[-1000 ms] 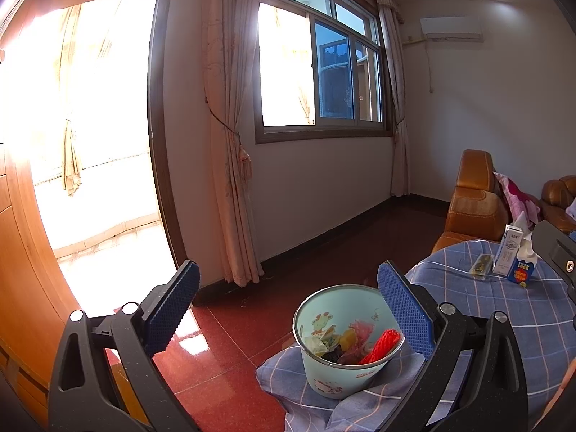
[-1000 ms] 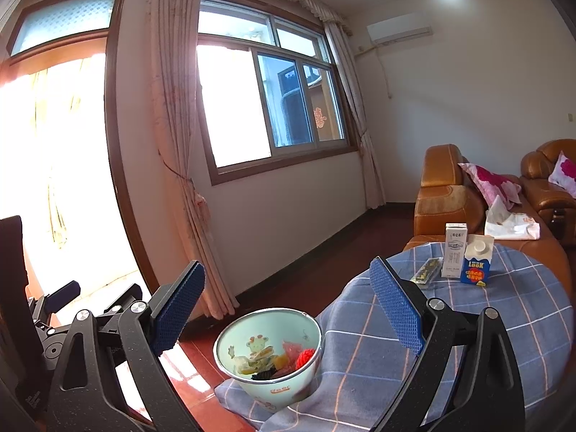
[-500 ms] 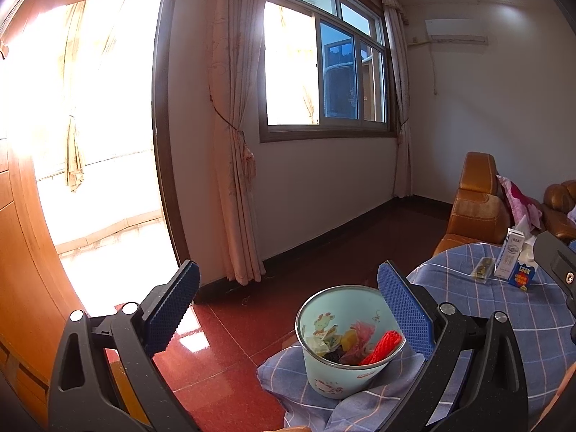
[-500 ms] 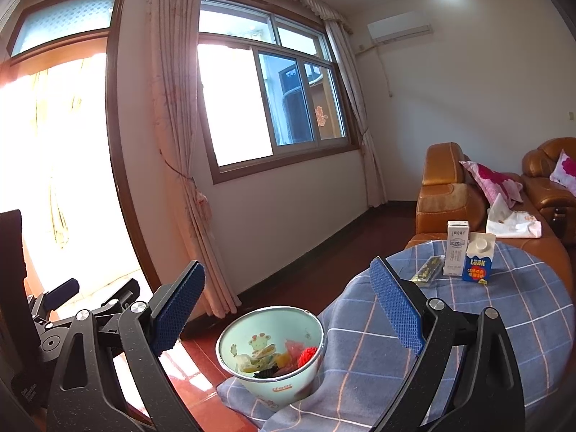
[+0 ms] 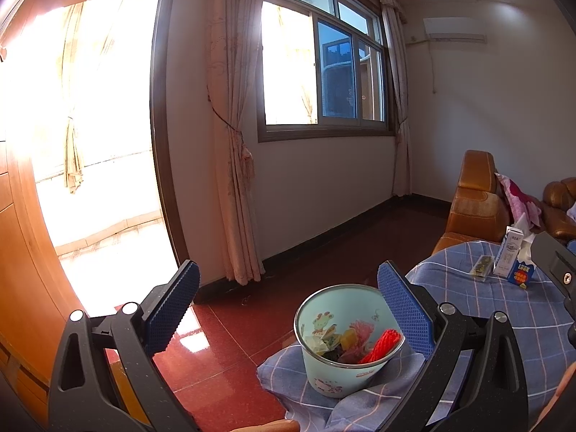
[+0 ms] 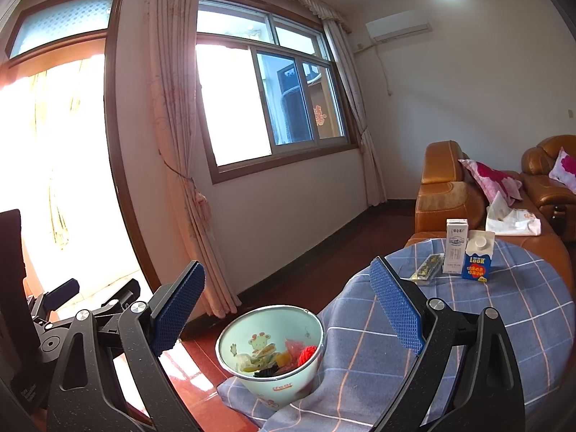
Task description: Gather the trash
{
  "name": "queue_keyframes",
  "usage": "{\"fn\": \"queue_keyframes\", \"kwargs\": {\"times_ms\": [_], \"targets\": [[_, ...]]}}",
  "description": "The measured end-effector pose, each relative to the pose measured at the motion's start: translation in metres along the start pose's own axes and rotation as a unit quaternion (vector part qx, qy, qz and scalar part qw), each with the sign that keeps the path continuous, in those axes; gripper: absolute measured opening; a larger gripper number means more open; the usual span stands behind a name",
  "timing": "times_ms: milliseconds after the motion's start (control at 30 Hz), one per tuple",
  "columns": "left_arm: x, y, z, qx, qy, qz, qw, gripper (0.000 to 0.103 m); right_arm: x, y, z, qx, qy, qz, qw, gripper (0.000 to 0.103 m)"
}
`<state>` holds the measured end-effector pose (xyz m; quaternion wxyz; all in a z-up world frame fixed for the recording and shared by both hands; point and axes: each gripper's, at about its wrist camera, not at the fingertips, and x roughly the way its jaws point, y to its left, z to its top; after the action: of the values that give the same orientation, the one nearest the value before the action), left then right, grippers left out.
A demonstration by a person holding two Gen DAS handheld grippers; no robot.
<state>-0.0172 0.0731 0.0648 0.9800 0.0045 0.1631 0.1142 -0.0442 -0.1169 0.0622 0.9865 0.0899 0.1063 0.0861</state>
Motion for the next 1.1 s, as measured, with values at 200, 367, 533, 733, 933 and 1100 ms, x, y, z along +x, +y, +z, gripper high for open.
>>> {"fn": "queue_keyframes", "kwargs": {"times_ms": [200, 367, 533, 733, 933, 1100], "targets": [[0.000, 0.000, 0.000, 0.000, -0.001, 0.001, 1.0000, 0.097, 0.000, -0.001, 0.000, 0.000, -0.003, -0.002, 1.000, 0.091], [0.000, 0.000, 0.001, -0.002, -0.006, 0.010, 0.9999, 0.097, 0.000, -0.002, -0.002, 0.002, -0.001, -0.002, 1.000, 0.091], [0.001, 0.003, 0.000, -0.012, -0.002, 0.006, 0.9999, 0.097, 0.000, -0.002, -0.003, 0.000, 0.000, -0.002, 1.000, 0.091], [0.003, 0.004, -0.002, -0.021, 0.010, -0.018, 0.9996, 0.096, 0.000, -0.004, -0.004, 0.005, 0.000, -0.002, 1.000, 0.091], [0.008, 0.004, -0.004, -0.019, 0.023, -0.015, 0.9994, 0.097, 0.001, -0.005, -0.005, 0.003, 0.004, -0.004, 1.000, 0.091], [0.010, 0.002, -0.005, -0.010, 0.024, -0.009, 0.9996, 0.097, 0.003, -0.010, -0.008, 0.011, 0.010, -0.011, 1.000, 0.092]]}}
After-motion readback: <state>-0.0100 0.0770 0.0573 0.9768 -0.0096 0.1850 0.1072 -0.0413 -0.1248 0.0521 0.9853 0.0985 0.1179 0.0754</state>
